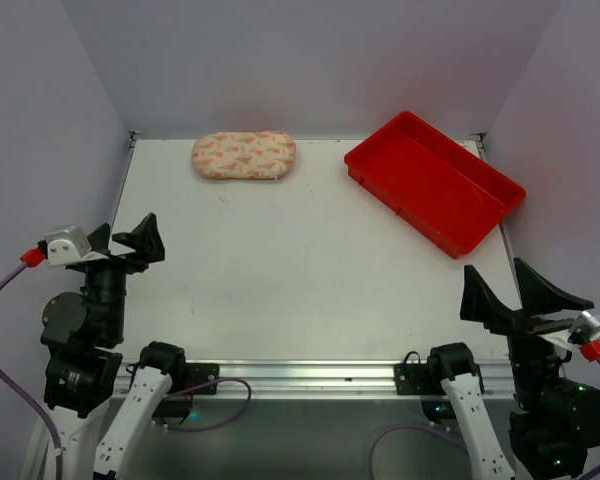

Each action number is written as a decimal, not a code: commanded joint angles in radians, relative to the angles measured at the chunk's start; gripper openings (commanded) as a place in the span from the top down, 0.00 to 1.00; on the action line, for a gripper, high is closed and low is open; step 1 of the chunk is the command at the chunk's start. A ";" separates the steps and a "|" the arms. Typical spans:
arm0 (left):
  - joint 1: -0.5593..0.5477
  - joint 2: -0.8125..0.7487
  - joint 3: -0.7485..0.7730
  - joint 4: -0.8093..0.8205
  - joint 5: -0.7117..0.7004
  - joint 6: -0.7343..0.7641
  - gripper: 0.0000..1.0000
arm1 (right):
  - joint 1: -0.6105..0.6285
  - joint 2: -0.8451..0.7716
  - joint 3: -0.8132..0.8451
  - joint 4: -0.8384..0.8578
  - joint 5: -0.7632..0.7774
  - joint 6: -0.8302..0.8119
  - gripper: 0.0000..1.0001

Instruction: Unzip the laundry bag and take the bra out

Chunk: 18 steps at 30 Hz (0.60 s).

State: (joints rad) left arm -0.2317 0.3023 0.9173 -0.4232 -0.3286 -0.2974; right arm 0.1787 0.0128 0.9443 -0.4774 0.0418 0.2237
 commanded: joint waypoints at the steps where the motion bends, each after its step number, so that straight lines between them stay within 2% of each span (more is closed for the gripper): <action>1: -0.006 0.030 -0.014 0.052 -0.001 -0.020 0.00 | 0.007 0.018 0.005 0.045 0.001 0.014 0.01; 9: -0.006 0.161 -0.031 0.052 0.049 -0.062 0.00 | 0.005 0.055 -0.053 0.046 -0.037 0.081 0.01; 11: -0.006 0.201 -0.034 0.063 0.063 -0.080 0.00 | 0.007 0.073 -0.076 0.043 -0.091 0.118 0.01; 16: -0.004 0.395 -0.051 0.139 0.100 -0.150 0.00 | 0.005 0.173 -0.116 0.011 -0.132 0.206 0.01; 18: -0.004 0.504 -0.061 0.181 0.115 -0.222 0.00 | 0.005 0.200 -0.128 0.008 -0.167 0.246 0.01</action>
State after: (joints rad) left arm -0.2317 0.7033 0.8764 -0.3408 -0.2504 -0.4206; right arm 0.1833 0.1577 0.8352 -0.4580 -0.0612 0.3809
